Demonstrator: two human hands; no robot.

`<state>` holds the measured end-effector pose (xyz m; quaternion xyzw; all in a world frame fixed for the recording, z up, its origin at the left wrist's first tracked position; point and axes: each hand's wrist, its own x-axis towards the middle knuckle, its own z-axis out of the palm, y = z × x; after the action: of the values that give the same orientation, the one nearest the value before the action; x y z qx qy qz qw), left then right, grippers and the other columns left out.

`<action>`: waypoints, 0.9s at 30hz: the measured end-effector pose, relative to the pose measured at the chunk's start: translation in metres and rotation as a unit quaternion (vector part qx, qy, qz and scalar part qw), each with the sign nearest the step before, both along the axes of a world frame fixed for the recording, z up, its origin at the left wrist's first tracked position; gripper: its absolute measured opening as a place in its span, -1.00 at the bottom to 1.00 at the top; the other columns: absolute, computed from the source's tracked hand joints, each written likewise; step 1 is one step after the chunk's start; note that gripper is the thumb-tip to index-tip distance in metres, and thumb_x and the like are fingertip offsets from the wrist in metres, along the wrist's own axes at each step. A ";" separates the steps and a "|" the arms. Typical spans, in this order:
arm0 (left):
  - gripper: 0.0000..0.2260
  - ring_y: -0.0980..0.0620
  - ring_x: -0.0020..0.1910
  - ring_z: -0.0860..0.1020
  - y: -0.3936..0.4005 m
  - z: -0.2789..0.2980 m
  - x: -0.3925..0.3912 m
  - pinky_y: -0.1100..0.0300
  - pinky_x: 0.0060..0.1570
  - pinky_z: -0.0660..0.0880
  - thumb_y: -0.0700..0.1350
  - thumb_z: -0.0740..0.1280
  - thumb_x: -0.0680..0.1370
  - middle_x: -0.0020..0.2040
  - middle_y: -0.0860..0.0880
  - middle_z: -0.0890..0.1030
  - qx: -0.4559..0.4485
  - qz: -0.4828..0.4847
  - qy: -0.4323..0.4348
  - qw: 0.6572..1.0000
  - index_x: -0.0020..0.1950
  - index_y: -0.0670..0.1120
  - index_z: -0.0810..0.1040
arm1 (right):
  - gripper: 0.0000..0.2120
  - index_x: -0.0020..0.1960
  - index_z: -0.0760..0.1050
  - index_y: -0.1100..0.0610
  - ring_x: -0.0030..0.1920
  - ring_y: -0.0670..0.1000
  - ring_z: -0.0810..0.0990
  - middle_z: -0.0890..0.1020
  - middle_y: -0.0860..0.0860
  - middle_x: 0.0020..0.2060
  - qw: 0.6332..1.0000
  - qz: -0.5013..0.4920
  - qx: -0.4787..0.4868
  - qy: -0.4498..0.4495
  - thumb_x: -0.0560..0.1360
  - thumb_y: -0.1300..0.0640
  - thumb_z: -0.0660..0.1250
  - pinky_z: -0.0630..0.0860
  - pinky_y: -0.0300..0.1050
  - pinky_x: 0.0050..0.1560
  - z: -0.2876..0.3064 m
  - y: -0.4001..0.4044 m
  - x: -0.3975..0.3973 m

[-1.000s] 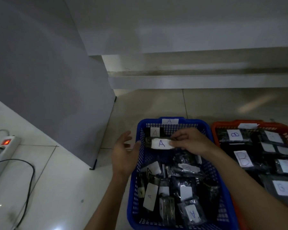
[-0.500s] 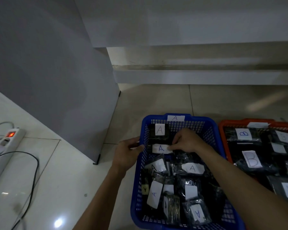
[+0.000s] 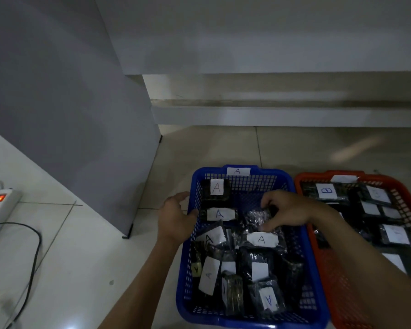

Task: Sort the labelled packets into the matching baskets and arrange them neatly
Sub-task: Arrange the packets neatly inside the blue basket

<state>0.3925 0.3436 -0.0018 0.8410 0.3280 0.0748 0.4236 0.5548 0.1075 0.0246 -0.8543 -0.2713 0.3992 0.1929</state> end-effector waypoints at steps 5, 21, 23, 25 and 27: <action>-0.65 0.20 0.10 0.55 -0.022 0.015 0.007 0.36 0.09 0.49 -0.19 0.45 0.51 0.19 0.10 0.60 -0.031 -0.031 -0.123 0.991 0.29 -0.04 0.57 | -0.69 0.00 0.61 -0.06 0.05 -0.06 0.68 0.70 -0.09 -0.03 0.979 -0.092 0.182 -0.001 0.33 0.08 0.63 0.59 0.04 0.16 0.022 -0.033 -0.003; -0.66 -0.08 0.02 0.69 -0.082 0.041 0.021 0.09 -0.09 0.66 -0.37 0.40 0.50 0.04 -0.16 0.70 -0.484 -0.047 -0.126 0.865 0.25 -0.16 0.58 | -0.17 0.37 0.49 0.03 0.32 -0.03 0.56 0.58 -0.06 0.30 0.922 -0.105 0.368 0.056 0.19 0.44 0.64 0.59 -0.07 0.23 0.034 -0.080 -0.036; -0.69 -0.07 -0.05 0.70 -0.081 0.038 0.021 0.14 -0.17 0.65 -0.38 0.41 0.49 0.04 -0.20 0.68 -0.466 -0.014 -0.142 0.873 0.20 -0.16 0.60 | -0.03 0.45 0.39 -0.12 0.34 -0.15 0.51 0.52 -0.18 0.34 0.939 -0.098 0.326 0.048 0.17 0.33 0.70 0.57 -0.13 0.25 0.036 -0.080 -0.040; -0.72 -0.08 -0.07 0.70 -0.081 0.036 0.020 0.15 -0.19 0.65 -0.38 0.40 0.50 0.01 -0.19 0.68 -0.477 0.001 -0.147 0.867 0.18 -0.16 0.60 | -0.03 0.43 0.38 -0.18 0.30 -0.24 0.50 0.50 -0.24 0.30 0.951 -0.086 0.294 -0.035 0.15 0.20 0.73 0.53 -0.26 0.24 0.032 -0.070 -0.046; -0.74 -0.11 -0.05 0.70 -0.080 0.034 0.020 0.13 -0.17 0.66 -0.34 0.37 0.52 0.01 -0.15 0.71 -0.513 0.011 -0.142 0.846 0.20 -0.17 0.59 | -0.24 0.34 0.50 -0.12 0.23 -0.19 0.57 0.57 -0.19 0.22 0.935 -0.109 0.324 -0.095 0.22 0.19 0.70 0.56 -0.24 0.21 0.021 -0.058 -0.050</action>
<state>0.4123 0.2634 0.0326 0.4803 0.2651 0.0188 0.8359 0.5043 0.0494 0.0453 -0.8038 -0.3080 0.1832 0.4749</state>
